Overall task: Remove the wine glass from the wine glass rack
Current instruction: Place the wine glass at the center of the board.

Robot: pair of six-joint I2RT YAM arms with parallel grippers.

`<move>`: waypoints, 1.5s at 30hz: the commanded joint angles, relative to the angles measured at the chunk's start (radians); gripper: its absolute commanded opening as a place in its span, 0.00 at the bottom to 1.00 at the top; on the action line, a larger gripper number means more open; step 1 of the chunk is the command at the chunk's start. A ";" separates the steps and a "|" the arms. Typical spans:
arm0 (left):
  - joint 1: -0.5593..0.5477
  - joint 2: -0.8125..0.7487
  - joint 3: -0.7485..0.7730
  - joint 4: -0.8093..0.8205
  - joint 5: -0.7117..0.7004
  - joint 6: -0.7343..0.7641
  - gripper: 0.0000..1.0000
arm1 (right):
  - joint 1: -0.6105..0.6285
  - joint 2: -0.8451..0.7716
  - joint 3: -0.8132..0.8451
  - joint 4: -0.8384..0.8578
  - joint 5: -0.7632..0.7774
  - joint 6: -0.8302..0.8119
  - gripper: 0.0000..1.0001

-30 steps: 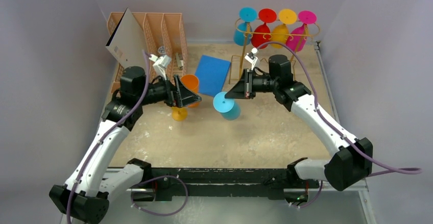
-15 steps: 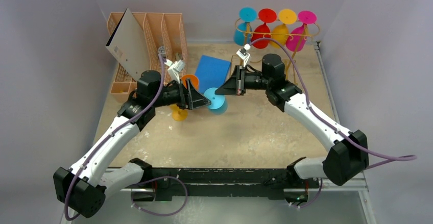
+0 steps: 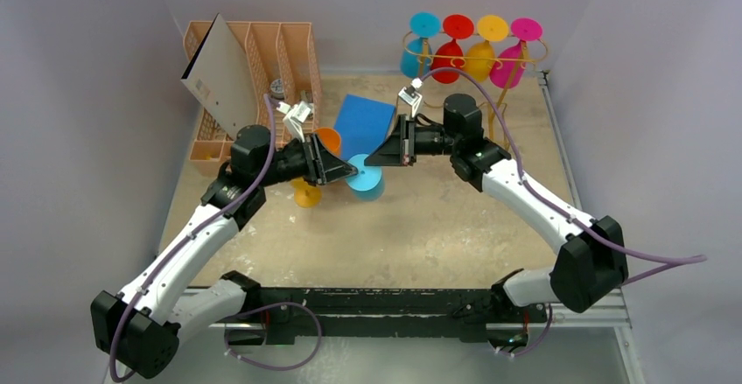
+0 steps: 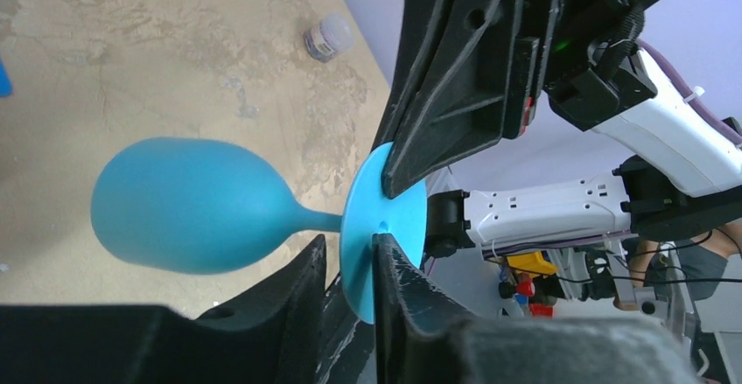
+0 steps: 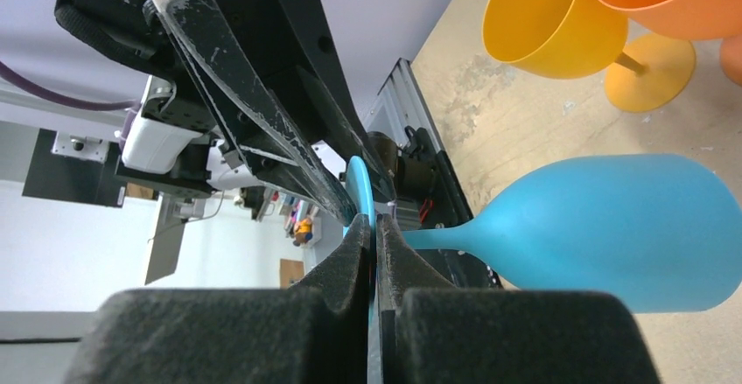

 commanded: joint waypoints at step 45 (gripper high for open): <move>-0.005 -0.039 -0.024 0.262 0.082 -0.080 0.00 | 0.010 -0.176 -0.011 -0.209 0.235 -0.144 0.62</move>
